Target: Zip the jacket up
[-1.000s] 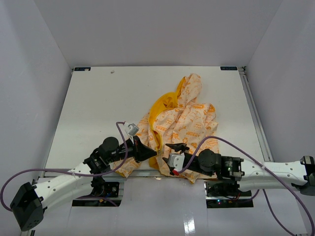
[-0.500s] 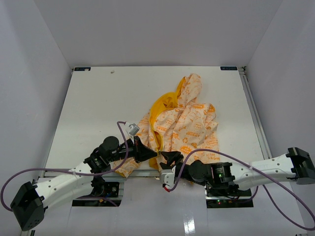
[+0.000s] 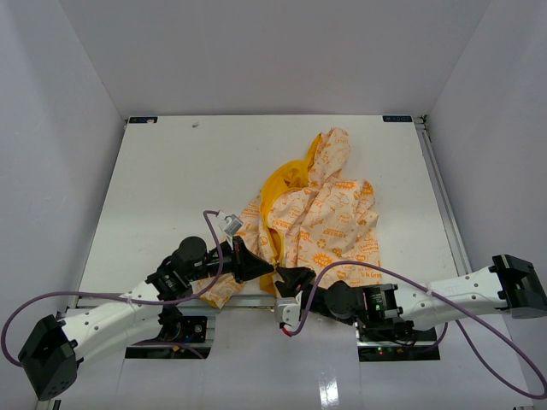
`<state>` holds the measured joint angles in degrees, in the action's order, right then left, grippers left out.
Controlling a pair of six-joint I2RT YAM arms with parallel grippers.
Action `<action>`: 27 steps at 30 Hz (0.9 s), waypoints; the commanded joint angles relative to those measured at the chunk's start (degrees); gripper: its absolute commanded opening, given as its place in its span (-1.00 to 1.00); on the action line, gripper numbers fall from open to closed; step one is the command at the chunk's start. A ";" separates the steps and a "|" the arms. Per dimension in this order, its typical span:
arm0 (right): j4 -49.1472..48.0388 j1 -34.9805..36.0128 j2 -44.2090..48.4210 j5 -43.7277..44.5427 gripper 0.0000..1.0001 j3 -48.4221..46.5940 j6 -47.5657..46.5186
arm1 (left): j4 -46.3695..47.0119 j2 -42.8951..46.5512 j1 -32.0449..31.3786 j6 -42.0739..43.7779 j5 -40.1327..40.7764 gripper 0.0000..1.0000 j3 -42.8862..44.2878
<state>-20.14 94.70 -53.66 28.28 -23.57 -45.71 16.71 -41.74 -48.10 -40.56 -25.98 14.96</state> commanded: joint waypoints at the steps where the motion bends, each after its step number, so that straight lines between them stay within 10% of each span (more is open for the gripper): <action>1: -3.77 0.58 -0.14 1.11 -0.07 0.28 -0.52 | 1.31 0.70 0.28 -0.58 -1.35 -1.00 1.11; 27: -7.91 0.58 -2.52 5.71 -0.08 1.80 -2.73 | 4.58 0.91 0.22 -1.35 -4.03 -1.00 -0.19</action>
<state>-24.16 94.96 -55.35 31.63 -22.57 -47.22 18.93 -41.80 -48.03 -41.39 -27.27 14.91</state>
